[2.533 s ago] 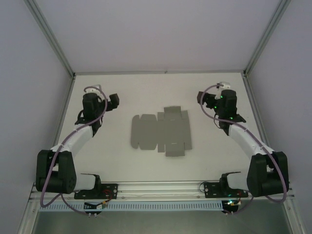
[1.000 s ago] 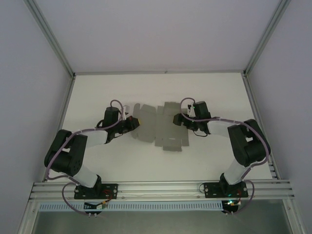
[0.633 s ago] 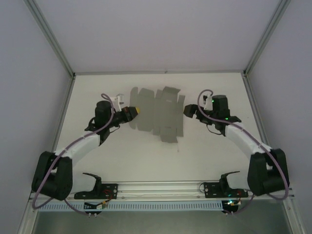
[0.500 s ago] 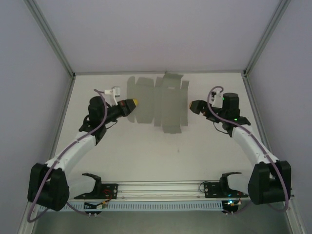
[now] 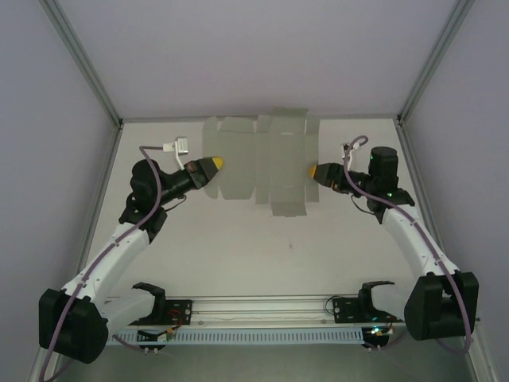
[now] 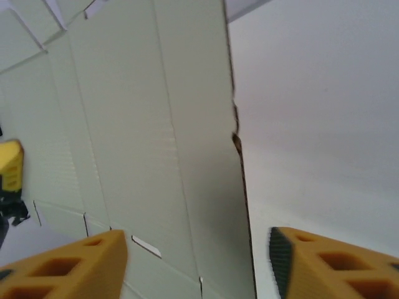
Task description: Assemble paper box
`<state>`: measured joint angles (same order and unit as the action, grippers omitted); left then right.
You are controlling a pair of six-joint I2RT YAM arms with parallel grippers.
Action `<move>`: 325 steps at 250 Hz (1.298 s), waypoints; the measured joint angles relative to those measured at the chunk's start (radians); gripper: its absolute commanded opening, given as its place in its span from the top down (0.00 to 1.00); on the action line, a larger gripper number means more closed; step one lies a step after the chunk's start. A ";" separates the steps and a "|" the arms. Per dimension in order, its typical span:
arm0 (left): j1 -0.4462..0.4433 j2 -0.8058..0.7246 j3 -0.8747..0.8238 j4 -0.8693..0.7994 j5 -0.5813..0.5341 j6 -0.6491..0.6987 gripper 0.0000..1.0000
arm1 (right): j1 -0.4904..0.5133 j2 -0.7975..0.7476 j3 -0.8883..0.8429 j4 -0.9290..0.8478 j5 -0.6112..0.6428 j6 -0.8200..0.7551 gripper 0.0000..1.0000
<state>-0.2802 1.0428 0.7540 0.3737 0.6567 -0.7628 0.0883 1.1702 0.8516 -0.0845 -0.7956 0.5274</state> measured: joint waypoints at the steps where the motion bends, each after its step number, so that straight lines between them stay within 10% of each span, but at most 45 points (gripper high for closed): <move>1: 0.000 0.000 0.000 0.000 0.000 -0.001 1.00 | 0.000 0.001 0.001 0.001 -0.002 0.002 0.53; 94: 0.000 -0.045 -0.009 -0.033 -0.026 0.014 0.99 | 0.000 0.021 0.024 0.041 -0.089 -0.008 1.00; 133: 0.000 -0.057 -0.012 -0.118 -0.071 0.066 0.01 | 0.000 0.044 0.029 0.035 -0.106 -0.038 1.00; 225: 0.000 -0.072 0.000 -0.671 -0.538 0.237 0.00 | 0.053 0.233 0.076 -0.111 0.018 -0.212 1.00; 325: 0.000 0.005 0.000 -0.734 -0.621 0.278 0.00 | 0.349 0.415 0.225 -0.226 0.747 -0.700 1.00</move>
<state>-0.2798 1.0477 0.7544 -0.3607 0.0357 -0.4847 0.4370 1.5848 1.0767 -0.3103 -0.0490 -0.1730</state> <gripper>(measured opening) 0.998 0.046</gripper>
